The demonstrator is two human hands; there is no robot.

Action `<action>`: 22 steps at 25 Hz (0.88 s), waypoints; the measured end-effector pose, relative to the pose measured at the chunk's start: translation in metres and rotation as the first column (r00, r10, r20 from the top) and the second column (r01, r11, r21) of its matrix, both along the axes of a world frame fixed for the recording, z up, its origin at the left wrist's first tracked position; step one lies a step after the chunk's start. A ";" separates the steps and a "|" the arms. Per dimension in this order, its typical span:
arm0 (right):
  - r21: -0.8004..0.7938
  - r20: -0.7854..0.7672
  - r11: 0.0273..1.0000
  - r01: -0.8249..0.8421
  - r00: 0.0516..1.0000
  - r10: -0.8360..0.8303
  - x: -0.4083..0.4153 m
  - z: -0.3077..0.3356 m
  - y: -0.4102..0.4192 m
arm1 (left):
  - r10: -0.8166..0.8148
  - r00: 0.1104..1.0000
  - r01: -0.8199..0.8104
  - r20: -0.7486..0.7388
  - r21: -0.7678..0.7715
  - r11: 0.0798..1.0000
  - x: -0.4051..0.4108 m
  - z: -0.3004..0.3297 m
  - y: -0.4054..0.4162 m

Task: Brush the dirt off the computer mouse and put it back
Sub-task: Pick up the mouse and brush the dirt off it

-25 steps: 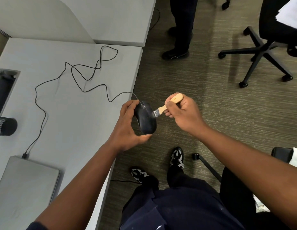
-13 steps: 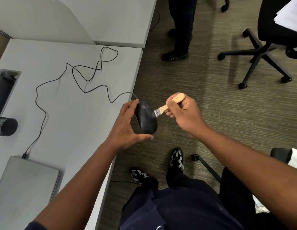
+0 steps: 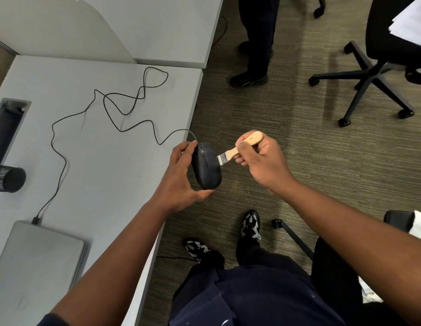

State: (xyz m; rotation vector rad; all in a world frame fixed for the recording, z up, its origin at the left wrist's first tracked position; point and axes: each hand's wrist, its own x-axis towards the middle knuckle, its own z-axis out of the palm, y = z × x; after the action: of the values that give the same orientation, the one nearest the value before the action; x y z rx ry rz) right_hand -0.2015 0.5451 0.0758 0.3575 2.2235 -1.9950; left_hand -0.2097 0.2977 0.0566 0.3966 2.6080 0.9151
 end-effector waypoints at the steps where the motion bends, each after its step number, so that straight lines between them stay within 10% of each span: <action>1: 0.001 -0.003 1.000 -0.002 1.000 0.002 0.000 0.000 0.000 | -0.006 1.000 0.006 0.004 0.002 1.000 0.000 0.000 0.001; 15: -0.027 -0.164 0.997 0.066 0.984 -0.070 -0.009 0.003 0.012 | 0.042 0.998 -0.040 -0.039 0.042 0.998 0.002 0.007 -0.002; 22: 0.183 -0.280 0.947 -0.264 0.909 0.308 -0.021 0.012 0.018 | 0.091 0.995 -0.087 -0.049 0.071 0.994 0.001 0.006 -0.002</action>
State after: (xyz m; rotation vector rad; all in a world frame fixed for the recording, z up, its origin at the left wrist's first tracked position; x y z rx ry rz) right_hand -0.2220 0.5630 0.0881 -0.2754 2.4300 -1.8425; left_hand -0.2083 0.2954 0.0627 0.3283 2.6664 1.0394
